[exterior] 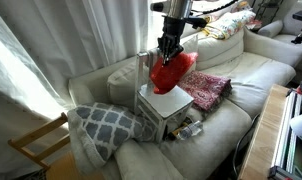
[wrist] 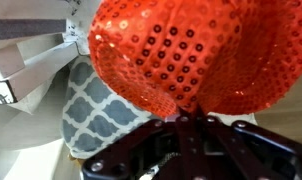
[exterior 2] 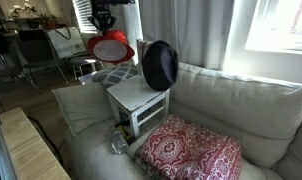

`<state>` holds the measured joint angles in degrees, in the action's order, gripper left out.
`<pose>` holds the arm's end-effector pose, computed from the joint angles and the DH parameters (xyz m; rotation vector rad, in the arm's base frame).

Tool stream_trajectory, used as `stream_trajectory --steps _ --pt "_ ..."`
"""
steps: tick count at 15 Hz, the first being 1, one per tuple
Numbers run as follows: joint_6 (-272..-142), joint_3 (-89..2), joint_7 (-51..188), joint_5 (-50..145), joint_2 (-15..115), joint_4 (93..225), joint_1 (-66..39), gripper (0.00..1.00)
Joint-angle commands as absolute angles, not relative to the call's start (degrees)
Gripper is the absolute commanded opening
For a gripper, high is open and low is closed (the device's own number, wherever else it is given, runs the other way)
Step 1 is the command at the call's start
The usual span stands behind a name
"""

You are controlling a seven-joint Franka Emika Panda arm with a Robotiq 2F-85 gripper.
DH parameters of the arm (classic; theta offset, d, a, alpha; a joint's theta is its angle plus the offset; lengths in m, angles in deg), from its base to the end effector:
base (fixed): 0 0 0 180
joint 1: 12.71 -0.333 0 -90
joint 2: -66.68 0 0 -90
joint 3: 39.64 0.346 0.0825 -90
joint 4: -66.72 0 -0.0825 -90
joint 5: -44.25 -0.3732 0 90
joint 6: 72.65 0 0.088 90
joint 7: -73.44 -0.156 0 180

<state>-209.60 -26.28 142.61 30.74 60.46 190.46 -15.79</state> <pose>0.5400 0.1684 0.3502 -2.3667 -1.8529 -0.2970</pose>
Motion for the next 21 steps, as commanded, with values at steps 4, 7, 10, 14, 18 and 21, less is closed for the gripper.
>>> stream_trajectory --steps 4,7,10,14,18,21 --pt "-216.2 -26.2 154.7 21.3 56.0 191.1 -15.7 0.01" --pt "-219.6 -24.9 164.1 14.7 53.2 192.2 -14.2 0.01" --pt "-220.8 -24.2 171.5 10.6 50.9 194.0 -12.4 0.01" --pt "-228.9 -21.5 185.3 -0.1 48.5 195.8 -9.3 0.01" --pt "-235.8 -17.8 199.7 -11.7 45.5 195.3 -6.8 0.01" --pt "-239.6 -16.8 205.5 -15.9 44.2 195.8 -6.3 0.01"
